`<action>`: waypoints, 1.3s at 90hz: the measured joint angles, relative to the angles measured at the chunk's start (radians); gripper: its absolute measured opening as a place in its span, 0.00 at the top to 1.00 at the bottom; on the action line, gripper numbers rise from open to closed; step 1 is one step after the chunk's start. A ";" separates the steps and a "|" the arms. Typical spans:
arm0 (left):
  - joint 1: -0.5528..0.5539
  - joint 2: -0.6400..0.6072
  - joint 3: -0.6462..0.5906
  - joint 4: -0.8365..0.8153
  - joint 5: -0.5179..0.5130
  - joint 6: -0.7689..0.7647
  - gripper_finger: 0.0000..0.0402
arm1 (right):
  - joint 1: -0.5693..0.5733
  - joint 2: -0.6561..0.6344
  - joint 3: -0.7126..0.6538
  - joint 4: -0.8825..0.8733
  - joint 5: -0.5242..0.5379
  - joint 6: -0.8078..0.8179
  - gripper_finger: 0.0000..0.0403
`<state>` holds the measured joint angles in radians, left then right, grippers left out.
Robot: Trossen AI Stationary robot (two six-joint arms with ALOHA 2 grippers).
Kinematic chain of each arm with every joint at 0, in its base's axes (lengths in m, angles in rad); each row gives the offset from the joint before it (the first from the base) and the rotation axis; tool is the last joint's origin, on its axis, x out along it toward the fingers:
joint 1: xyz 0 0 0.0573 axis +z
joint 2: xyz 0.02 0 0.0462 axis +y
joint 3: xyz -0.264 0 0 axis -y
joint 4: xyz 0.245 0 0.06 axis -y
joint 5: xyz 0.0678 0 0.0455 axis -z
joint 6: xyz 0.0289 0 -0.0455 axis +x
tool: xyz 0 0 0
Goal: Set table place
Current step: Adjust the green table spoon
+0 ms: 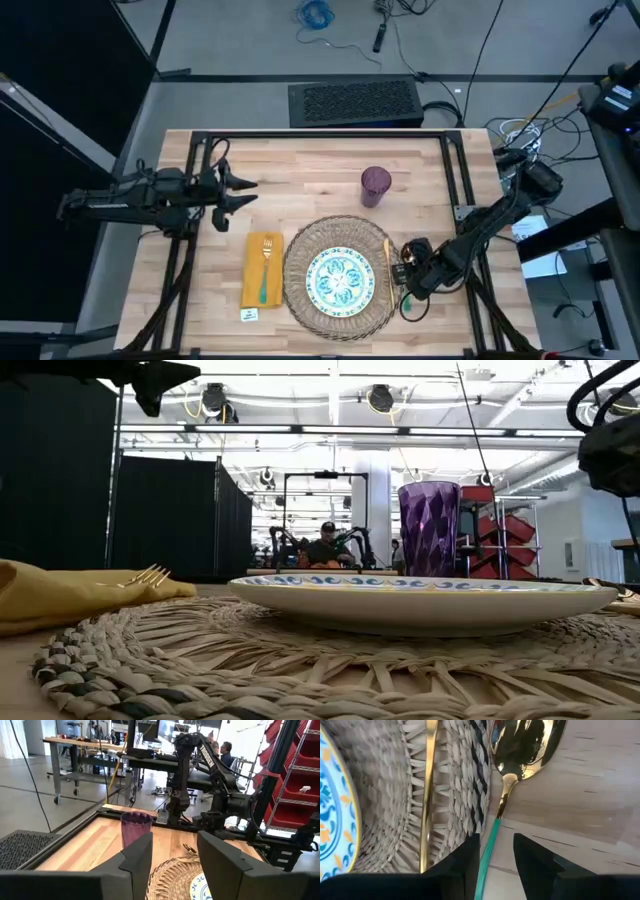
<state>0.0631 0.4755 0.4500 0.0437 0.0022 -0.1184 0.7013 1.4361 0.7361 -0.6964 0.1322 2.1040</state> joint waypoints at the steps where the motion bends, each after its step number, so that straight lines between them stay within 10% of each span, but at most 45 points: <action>1: 0.000 0.000 0.000 0.000 0.001 0.000 0.65 | 0.000 0.002 0.000 0.000 0.000 0.001 0.74; 117: 0.000 0.000 0.000 0.000 0.002 -0.006 0.65 | -0.034 0.091 0.000 0.030 0.017 -0.022 0.88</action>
<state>0.0631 0.4755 0.4500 0.0439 0.0044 -0.1247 0.6674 1.5273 0.7361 -0.6662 0.1494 2.0824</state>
